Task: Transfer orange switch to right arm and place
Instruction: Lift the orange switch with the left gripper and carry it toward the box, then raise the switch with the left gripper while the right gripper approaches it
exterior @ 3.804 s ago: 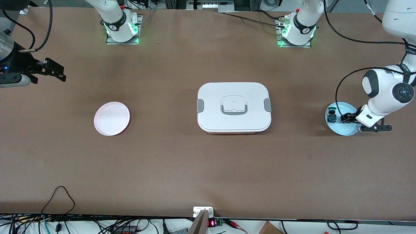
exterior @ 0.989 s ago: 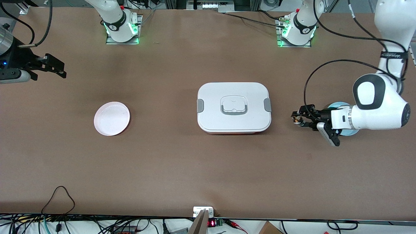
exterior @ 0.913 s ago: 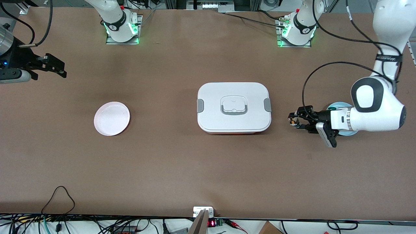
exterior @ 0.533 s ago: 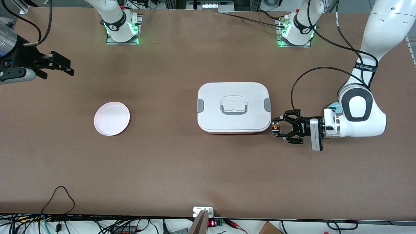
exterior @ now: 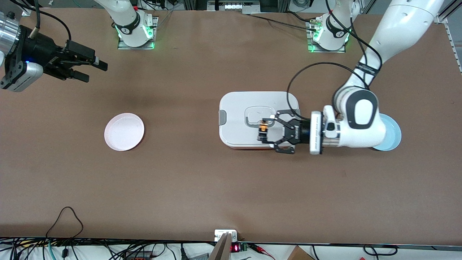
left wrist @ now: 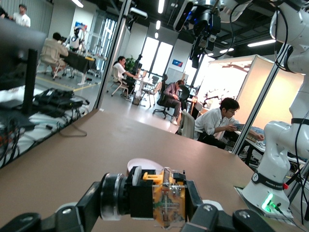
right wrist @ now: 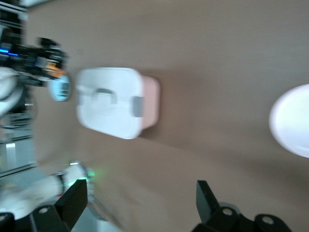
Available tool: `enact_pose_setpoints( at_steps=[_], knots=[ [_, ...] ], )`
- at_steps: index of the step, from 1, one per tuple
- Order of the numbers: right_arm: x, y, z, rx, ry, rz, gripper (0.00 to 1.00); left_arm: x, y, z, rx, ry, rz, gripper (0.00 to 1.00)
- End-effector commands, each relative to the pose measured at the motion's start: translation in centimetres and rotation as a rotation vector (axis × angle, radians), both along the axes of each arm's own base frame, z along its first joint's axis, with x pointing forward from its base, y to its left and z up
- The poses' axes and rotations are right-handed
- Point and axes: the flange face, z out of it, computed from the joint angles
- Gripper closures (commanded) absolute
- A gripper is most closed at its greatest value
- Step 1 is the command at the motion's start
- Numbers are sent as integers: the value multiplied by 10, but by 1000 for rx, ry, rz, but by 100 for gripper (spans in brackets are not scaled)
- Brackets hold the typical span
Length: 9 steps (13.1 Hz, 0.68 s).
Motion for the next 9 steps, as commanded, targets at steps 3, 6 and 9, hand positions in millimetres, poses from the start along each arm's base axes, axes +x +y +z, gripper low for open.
enact_pose_setpoints(
  at_steps=[3, 6, 9],
  knots=[
    [16, 27, -9, 335, 37, -47, 0, -19, -50, 61, -6, -90, 94, 95],
    [11, 49, -56, 536, 184, -99, 0, -35, -78, 76, -76, -56, 90, 96],
    [12, 61, -103, 688, 272, -133, 0, -43, -89, 75, -84, -52, 70, 100]
  ],
)
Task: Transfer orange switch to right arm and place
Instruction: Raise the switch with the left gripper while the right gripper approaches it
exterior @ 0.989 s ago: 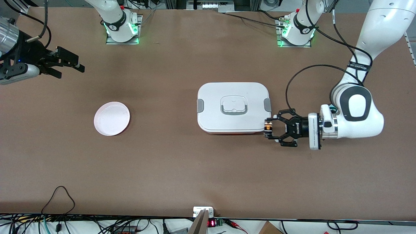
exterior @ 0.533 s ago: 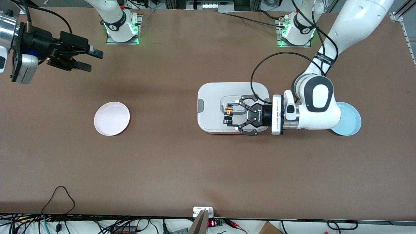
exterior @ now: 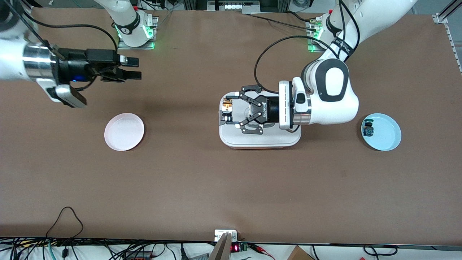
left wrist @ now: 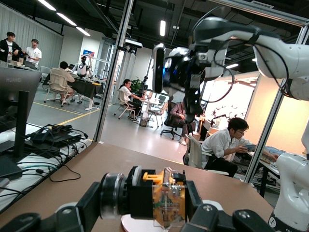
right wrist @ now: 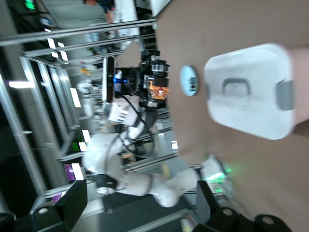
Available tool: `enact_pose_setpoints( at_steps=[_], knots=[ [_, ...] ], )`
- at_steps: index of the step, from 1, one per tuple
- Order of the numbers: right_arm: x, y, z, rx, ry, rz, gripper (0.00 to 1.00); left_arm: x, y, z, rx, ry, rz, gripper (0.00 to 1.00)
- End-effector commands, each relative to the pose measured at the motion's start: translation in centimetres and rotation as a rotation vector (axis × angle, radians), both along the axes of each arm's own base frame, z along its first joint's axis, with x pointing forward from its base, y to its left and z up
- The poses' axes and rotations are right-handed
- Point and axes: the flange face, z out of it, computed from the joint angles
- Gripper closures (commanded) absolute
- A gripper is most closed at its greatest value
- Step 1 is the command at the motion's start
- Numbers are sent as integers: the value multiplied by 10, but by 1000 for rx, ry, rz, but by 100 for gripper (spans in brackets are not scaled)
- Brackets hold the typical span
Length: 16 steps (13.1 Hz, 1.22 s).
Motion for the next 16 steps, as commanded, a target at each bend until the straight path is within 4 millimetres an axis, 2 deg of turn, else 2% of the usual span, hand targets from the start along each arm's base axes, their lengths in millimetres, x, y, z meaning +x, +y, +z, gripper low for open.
enact_pose_setpoints(
  at_steps=[1, 6, 9, 11, 13, 16],
  knots=[
    [-2, 11, -31, 68, 3, -7, 0, -8, -2, 3, -13, -9, 10, 100],
    [7, 63, -84, 168, 79, 2, 0, -7, -1, 2, -14, -9, 10, 100],
    [3, 101, -114, 163, 78, 32, 0, -10, -5, 3, -15, -11, 1, 100],
    [1, 123, -128, 239, 129, 9, 0, -10, -6, 4, -16, -11, -1, 100],
    [0, 139, -126, 249, 131, -14, 0, -11, -6, 4, -16, -13, -2, 100],
    [-11, 173, -120, 268, 138, -42, 0, -11, -6, 4, -16, -11, -2, 100]
  ],
)
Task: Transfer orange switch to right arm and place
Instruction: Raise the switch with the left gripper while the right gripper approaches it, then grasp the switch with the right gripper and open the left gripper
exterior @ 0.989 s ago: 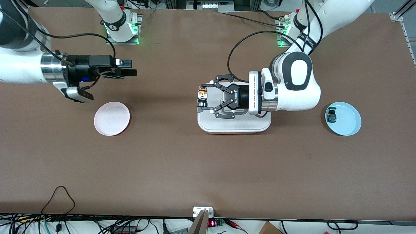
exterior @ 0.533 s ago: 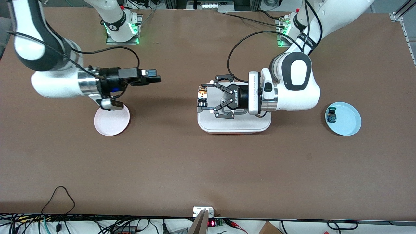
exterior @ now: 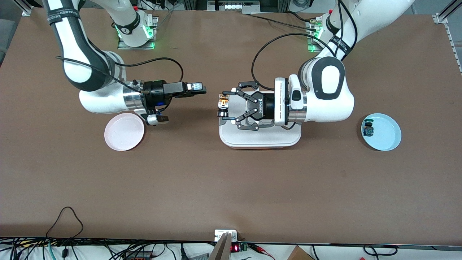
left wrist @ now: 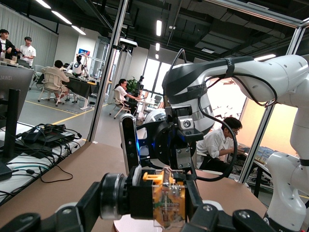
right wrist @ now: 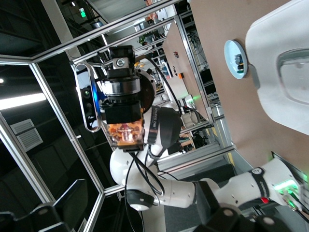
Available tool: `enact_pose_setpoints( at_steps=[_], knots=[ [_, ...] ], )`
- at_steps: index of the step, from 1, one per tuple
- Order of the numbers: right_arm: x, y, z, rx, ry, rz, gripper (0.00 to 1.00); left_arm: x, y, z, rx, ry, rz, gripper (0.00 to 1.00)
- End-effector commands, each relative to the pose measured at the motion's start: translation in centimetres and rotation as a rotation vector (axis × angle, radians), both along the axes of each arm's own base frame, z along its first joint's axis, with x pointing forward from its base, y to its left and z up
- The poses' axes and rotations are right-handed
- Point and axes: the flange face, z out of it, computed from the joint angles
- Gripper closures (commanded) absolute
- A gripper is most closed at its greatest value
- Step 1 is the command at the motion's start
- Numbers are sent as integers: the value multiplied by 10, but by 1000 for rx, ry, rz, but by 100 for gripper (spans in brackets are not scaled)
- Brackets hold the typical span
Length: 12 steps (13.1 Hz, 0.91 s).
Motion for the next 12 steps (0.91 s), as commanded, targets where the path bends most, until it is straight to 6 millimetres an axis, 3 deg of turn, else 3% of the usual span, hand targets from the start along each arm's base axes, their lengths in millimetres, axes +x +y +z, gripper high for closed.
enact_pose_setpoints(
  at_steps=[1, 4, 12],
  knots=[
    [-5, 22, 10, 18, -5, -44, 0, -5, -1, 5, -13, -18, 11, 99],
    [-7, 32, 15, 8, -22, -44, 0, -9, -7, 5, -14, -16, 0, 99],
    [-1, 25, 9, -10, -18, -71, 4, -36, -34, 1, -19, 19, -58, 100]
  ],
)
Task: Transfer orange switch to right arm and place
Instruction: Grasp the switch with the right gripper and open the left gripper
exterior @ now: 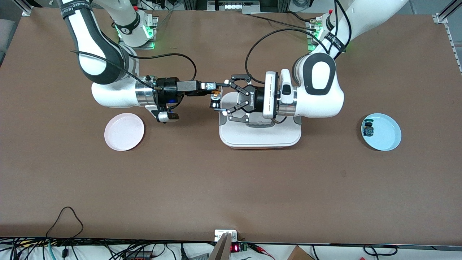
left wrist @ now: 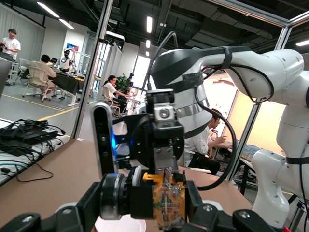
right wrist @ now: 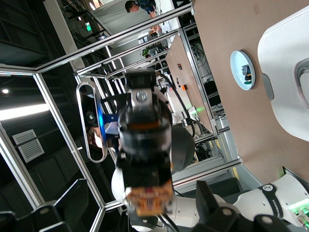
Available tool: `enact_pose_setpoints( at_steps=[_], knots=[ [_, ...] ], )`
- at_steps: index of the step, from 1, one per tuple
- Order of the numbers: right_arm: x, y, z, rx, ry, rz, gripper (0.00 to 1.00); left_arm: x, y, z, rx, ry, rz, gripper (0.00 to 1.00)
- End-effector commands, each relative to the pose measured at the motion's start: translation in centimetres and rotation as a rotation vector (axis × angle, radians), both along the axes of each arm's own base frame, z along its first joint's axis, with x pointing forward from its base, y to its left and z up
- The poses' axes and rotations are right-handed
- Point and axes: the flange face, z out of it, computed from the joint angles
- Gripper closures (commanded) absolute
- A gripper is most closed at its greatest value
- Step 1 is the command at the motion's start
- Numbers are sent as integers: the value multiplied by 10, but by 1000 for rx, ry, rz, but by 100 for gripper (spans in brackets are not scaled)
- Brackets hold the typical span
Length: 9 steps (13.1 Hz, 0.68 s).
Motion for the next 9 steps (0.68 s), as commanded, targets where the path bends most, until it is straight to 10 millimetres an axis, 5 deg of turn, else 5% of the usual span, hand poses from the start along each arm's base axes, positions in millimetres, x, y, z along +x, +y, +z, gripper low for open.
enact_pose_setpoints(
  at_steps=[1, 9],
  knots=[
    [3, -2, 1, 5, -10, -20, 6, -11, -6, 6, -14, 1, 1, 100],
    [18, -39, 3, -2, -22, -33, 9, -13, -6, 3, -9, 4, 0, 100]
  ],
)
